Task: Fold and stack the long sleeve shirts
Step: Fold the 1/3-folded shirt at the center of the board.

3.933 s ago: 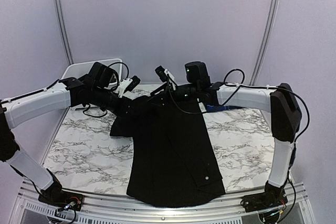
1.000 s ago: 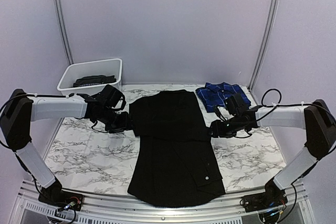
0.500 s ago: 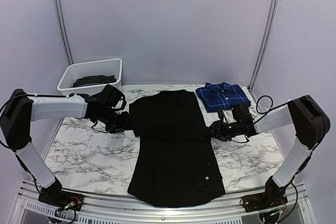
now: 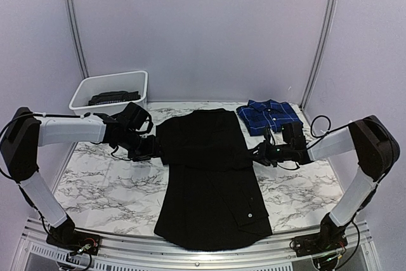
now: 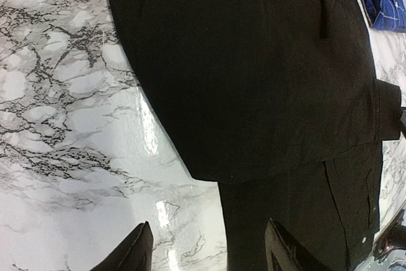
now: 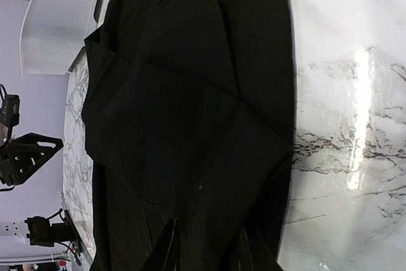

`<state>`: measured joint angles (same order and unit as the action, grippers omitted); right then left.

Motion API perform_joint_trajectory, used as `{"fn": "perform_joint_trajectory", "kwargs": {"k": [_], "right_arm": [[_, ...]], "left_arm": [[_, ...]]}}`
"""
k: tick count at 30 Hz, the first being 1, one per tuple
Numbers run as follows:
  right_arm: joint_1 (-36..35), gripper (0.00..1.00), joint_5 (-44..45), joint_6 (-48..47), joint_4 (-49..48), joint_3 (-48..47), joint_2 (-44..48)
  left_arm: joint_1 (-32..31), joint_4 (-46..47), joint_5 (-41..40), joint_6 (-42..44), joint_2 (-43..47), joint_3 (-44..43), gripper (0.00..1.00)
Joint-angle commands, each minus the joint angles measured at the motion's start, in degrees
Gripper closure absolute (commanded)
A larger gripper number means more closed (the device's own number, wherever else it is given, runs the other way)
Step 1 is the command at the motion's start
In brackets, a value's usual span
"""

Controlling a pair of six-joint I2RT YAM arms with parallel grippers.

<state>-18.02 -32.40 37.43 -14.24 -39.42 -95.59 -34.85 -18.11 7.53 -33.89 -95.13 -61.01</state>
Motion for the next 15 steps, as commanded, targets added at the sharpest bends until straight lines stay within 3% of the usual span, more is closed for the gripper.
{"fn": "perform_joint_trajectory", "kwargs": {"k": [1,15], "right_arm": [[0.14,0.76,-1.51,0.90,-2.79,0.21,-0.62],[-1.43,0.73,-2.66,3.15,-7.68,1.17,-5.53]], "left_arm": [[-0.04,0.79,0.74,-0.14,-1.19,-1.90,0.37],[-0.12,0.79,1.01,-0.19,-1.07,-1.62,0.38]]}}
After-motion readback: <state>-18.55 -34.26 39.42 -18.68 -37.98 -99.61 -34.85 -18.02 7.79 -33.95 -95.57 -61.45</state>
